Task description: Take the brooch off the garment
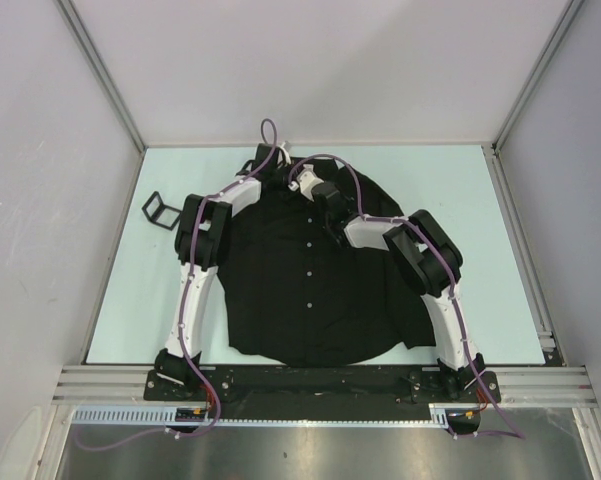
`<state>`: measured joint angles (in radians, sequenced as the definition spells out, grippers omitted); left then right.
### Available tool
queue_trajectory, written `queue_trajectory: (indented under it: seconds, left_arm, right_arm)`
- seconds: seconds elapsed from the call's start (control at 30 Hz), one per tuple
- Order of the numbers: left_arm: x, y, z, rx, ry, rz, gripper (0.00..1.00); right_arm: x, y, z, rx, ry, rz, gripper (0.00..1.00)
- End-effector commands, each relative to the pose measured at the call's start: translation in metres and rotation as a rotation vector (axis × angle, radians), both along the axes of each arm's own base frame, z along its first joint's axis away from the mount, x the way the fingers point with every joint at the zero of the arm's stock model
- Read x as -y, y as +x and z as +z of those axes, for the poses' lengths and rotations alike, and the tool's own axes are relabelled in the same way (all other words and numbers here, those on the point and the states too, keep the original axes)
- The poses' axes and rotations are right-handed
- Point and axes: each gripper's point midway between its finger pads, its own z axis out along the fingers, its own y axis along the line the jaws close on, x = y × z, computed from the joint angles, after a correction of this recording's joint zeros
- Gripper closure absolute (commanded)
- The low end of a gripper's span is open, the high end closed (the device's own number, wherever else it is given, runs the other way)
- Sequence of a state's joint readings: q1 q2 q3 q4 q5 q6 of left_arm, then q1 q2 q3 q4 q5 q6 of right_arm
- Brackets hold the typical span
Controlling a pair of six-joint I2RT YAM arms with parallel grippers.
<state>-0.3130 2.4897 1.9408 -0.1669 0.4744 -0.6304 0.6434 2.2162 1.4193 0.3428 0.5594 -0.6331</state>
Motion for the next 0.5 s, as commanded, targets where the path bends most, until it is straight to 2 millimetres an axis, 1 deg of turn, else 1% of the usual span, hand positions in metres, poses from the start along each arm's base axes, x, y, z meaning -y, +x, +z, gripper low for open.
queue_trajectory:
  seconds: [0.0, 0.03, 0.1, 0.13, 0.17, 0.2, 0.23, 0.3, 0.33, 0.4, 0.43, 0.47]
  left_arm:
    - [-0.011, 0.012, 0.002, 0.008, 0.006, 0.023, 0.79]
    - [-0.011, 0.014, 0.004, 0.018, 0.012, 0.025, 0.78]
    - [-0.013, 0.014, 0.003, 0.020, 0.034, 0.020, 0.76]
    - [-0.013, 0.015, 0.006, 0.027, 0.032, 0.018, 0.74]
    - [-0.013, 0.015, 0.006, 0.030, 0.034, 0.019, 0.74]
    - [-0.013, 0.016, 0.008, 0.038, 0.031, 0.015, 0.74]
    - [-0.013, 0.015, 0.008, 0.040, 0.032, 0.012, 0.72]
    - [-0.013, 0.015, 0.012, 0.053, 0.037, 0.013, 0.71]
    - [-0.015, 0.015, 0.012, 0.056, 0.044, 0.009, 0.69]
    - [-0.014, 0.015, 0.018, 0.074, 0.046, -0.001, 0.65]
    - [-0.014, 0.013, 0.017, 0.079, 0.048, -0.010, 0.64]
    - [-0.013, 0.015, 0.022, 0.102, 0.041, -0.013, 0.62]
  right_arm:
    - [0.019, 0.004, 0.011, 0.013, -0.009, -0.028, 1.00]
    - [0.019, 0.003, 0.010, 0.009, -0.006, -0.034, 1.00]
    - [0.026, 0.003, 0.009, 0.007, -0.004, -0.060, 1.00]
    - [0.031, 0.002, 0.010, 0.008, -0.003, -0.077, 1.00]
    - [0.034, 0.003, 0.017, 0.023, 0.032, -0.092, 1.00]
    - [0.037, 0.004, 0.020, 0.026, 0.054, -0.101, 1.00]
    - [0.044, 0.006, 0.022, 0.027, 0.077, -0.118, 1.00]
    - [0.053, 0.007, 0.024, 0.018, 0.126, -0.150, 1.00]
    - [0.065, 0.010, 0.021, 0.007, 0.134, -0.174, 1.00]
    - [0.076, 0.012, 0.020, -0.001, 0.165, -0.211, 1.00]
    - [0.083, 0.012, 0.017, -0.011, 0.164, -0.229, 1.00]
    - [0.094, 0.014, 0.017, -0.012, 0.168, -0.254, 1.00]
